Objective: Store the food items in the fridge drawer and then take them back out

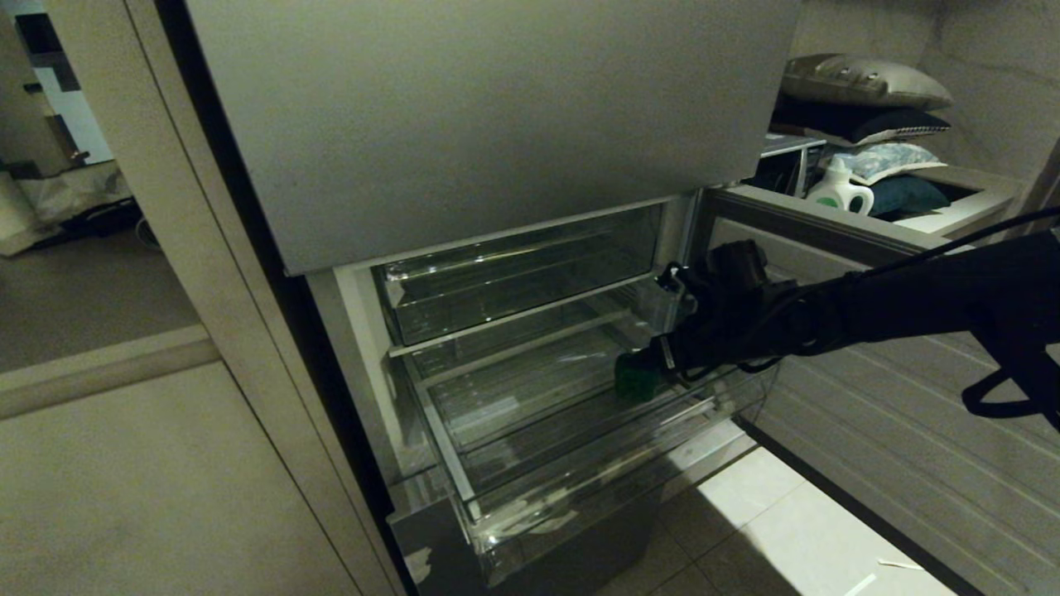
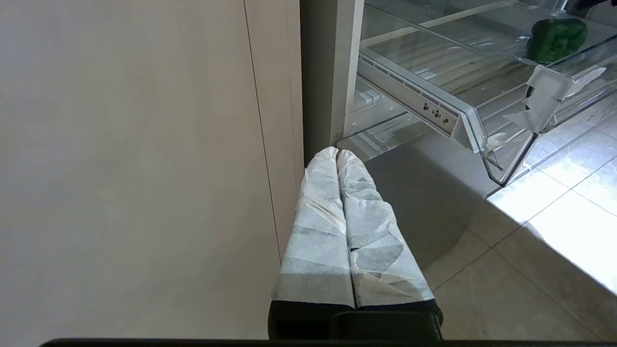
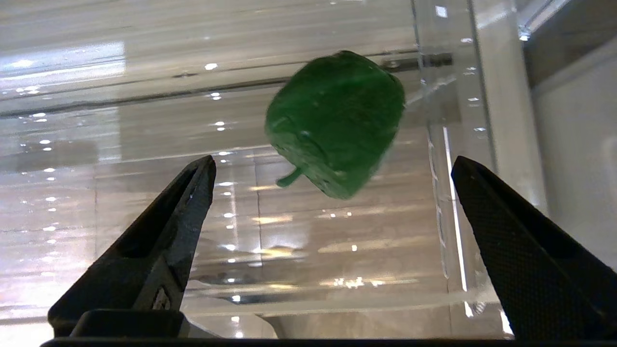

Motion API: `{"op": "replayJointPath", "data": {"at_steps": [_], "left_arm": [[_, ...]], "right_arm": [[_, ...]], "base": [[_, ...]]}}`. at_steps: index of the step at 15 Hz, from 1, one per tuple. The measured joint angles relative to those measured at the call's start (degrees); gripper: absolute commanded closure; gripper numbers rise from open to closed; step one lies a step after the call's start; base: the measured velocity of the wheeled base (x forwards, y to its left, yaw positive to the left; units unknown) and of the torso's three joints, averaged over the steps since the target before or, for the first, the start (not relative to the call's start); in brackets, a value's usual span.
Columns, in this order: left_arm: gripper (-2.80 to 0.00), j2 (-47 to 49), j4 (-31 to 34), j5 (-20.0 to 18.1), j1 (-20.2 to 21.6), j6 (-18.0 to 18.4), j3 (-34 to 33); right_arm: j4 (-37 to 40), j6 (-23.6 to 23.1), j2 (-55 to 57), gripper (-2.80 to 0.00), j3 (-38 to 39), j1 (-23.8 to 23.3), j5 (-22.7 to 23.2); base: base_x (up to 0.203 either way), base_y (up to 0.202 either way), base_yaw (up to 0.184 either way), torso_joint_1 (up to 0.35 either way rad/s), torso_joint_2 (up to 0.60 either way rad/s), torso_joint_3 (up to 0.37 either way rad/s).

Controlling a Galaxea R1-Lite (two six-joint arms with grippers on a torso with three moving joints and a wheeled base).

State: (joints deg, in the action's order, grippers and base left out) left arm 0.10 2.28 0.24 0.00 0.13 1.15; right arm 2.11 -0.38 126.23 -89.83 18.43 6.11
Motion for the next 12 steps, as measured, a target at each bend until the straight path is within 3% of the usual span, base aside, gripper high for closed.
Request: {"op": "replayJointPath", "data": {"at_steps": [6,12], "left_arm": [[0.00,0.0,0.0,0.0,0.0,0.0,0.0],[0.00,0.0,0.0,0.0,0.0,0.0,0.0]], "right_arm": [[-1.9,0.6,-0.1,-2.80,1.3,0.4,0.0],[-2.3,0.6,-11.8,-2.80,12.0,2.0,-0.1]], "base": [[0.000,0.000,0.000,0.000,0.00,0.000],[0.000,0.000,0.000,0.000,0.00,0.000]]}}
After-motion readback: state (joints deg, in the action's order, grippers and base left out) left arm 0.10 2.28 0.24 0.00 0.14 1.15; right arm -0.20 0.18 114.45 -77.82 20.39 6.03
